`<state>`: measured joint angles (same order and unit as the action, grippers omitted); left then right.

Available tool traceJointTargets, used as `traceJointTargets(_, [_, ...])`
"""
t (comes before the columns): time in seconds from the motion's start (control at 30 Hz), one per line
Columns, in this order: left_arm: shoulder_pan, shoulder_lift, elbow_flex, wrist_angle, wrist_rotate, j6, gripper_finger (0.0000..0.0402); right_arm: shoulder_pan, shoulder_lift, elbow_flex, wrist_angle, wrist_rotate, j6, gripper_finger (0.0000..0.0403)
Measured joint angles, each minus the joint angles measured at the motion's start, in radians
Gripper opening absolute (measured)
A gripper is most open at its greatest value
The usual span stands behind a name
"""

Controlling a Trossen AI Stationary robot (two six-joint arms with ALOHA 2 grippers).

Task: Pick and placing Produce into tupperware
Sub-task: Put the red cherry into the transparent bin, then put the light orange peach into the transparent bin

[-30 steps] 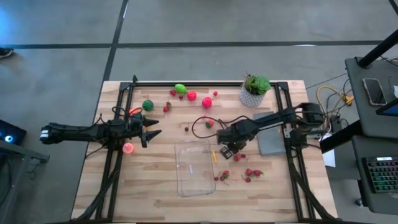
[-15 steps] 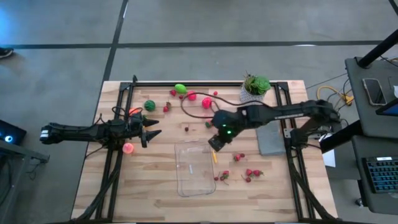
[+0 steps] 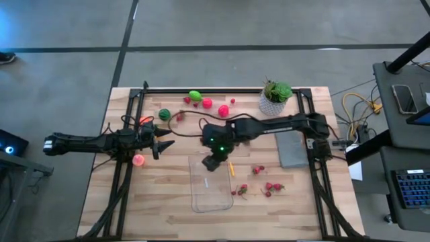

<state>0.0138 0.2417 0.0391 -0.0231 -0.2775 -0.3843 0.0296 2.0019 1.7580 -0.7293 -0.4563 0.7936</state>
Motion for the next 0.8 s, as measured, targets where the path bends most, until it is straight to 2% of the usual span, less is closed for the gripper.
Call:
traceJointTargets(0.13, [0.0, 0.0, 0.0, 0.007, 0.0, 0.0, 0.0274, -0.012, 0.013, 0.063, -0.008, 0.058, 0.0, 0.0198])
traceJointTargets(0.23, [0.0, -0.002, 0.0, 0.07, -0.001, -0.002, 0.0274, -0.023, -0.007, 0.113, -0.045, 0.164, 0.008, 0.0231])
traceJointTargets(0.33, [0.0, -0.002, 0.0, 0.244, -0.005, -0.007, 0.0274, -0.024, -0.036, 0.173, -0.134, 0.309, 0.008, 0.0256])
traceJointTargets(0.47, [0.0, -0.001, 0.002, 0.516, -0.052, -0.234, 0.0274, -0.024, -0.05, 0.247, -0.33, 0.464, -0.032, 0.0277])
traceJointTargets(0.63, [0.0, 0.026, 0.01, 0.795, -0.075, -0.238, 0.0274, -0.036, -0.05, 0.272, -0.449, 0.51, -0.04, 0.029])
traceJointTargets(0.7, [0.0, 0.044, 0.069, 0.749, -0.041, -0.228, 0.0274, -0.045, -0.05, 0.266, -0.453, 0.511, -0.044, 0.0292])
traceJointTargets(0.73, [0.0, 0.052, 0.116, 0.655, -0.019, -0.205, 0.0273, -0.05, -0.05, 0.263, -0.453, 0.51, -0.046, 0.0293])
traceJointTargets(0.8, [0.0, 0.085, 0.253, 0.33, 0.0, -0.154, 0.0268, -0.065, -0.05, 0.257, -0.453, 0.509, -0.047, 0.0294])
